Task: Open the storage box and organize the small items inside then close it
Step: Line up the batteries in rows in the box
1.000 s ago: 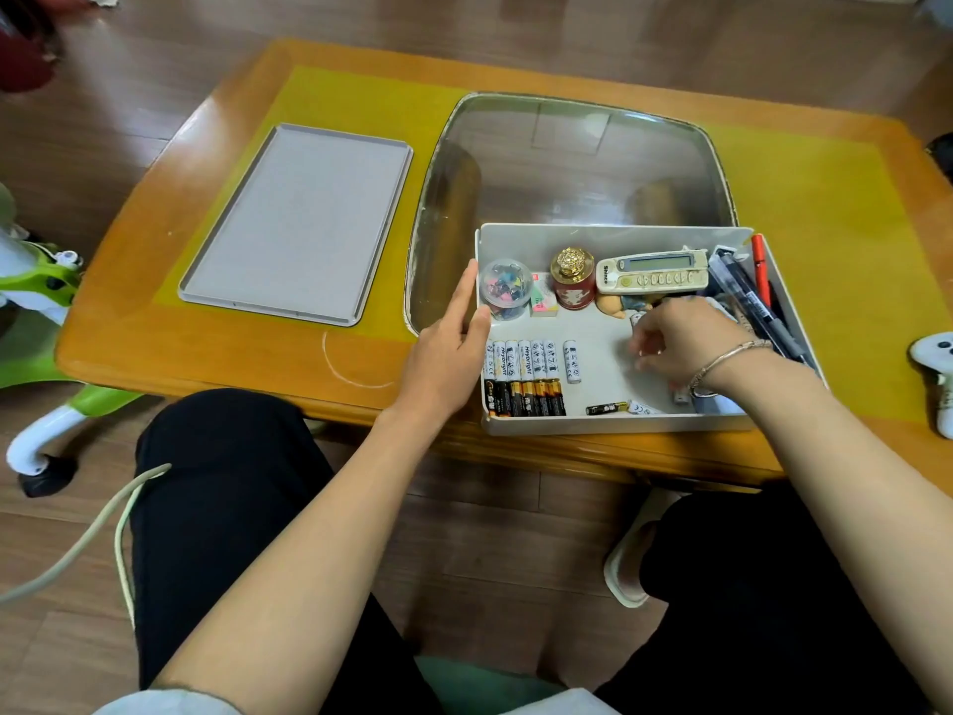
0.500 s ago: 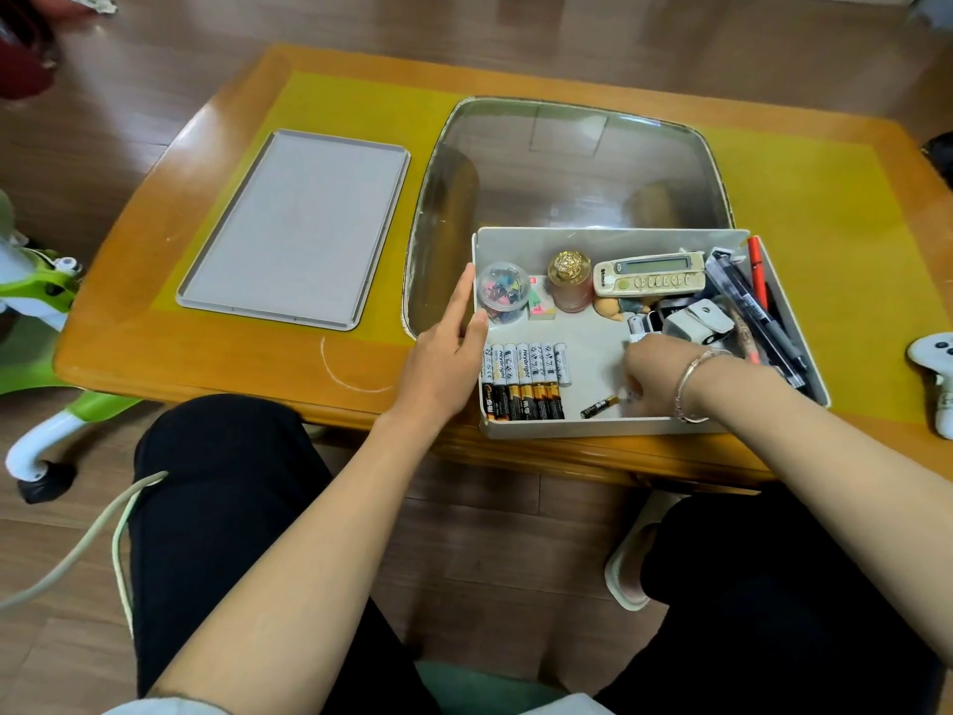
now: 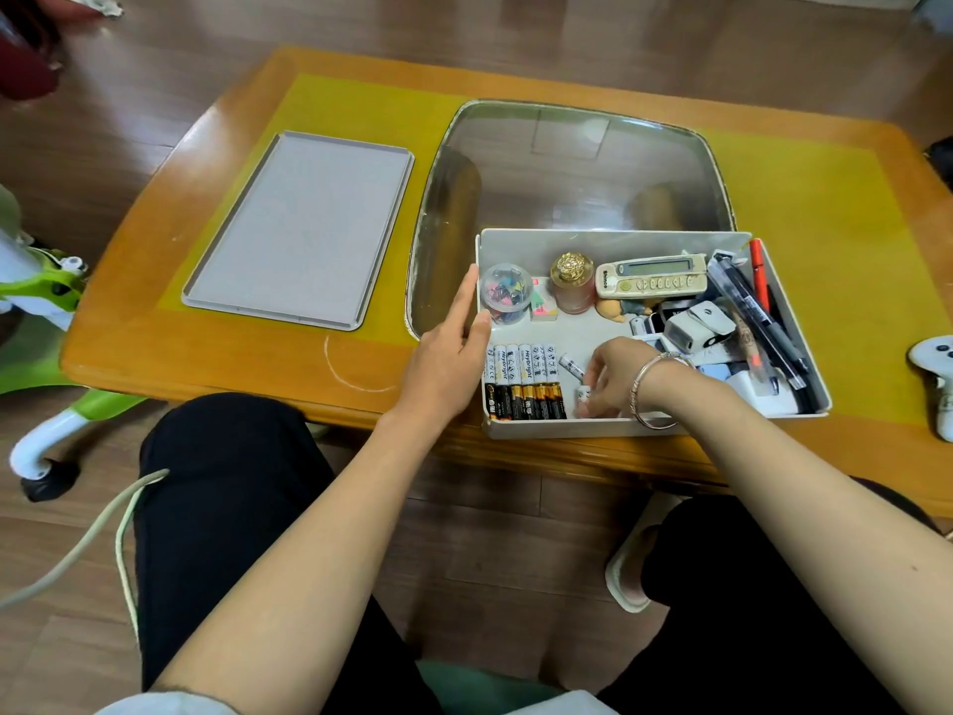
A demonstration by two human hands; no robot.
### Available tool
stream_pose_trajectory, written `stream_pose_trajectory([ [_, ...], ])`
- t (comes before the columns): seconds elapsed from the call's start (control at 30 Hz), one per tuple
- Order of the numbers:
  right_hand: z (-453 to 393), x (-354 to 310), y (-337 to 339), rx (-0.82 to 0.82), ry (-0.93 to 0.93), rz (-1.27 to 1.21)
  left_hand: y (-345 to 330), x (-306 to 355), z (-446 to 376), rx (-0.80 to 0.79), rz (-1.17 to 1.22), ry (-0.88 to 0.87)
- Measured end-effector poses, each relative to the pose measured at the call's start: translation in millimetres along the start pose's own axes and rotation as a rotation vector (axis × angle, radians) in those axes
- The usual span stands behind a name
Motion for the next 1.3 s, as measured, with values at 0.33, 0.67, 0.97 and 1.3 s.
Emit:
stream_pose_trajectory([
  [0.33, -1.7, 8.1, 10.7, 0.257, -0.012, -0.072, -1.3, -2.1, -1.2, 0.004, 0.012, -0.005],
  [0.67, -21.0, -5.7, 5.6, 0.325, 0.034, -0.049, 0.1, 0.8, 1.7, 0.006, 0.016, 0.0],
  [0.97, -22.7, 1.9, 8.8, 0.354, 0.006, -0.085, -0.4, 1.2, 1.7, -0.003, 0.028, 0.004],
  [1.3, -4.4, -2.6, 9.8, 0.241, 0.154, -0.186, -0.8, 0.0, 1.4, 0.001, 0.018, 0.0],
])
Point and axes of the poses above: each hand's wrist, its own z-axis away from the middle knuckle, its own y-axis out of the back of the hand, x = y × z, the point moved 4 cm from there along -z, towards the middle knuckle
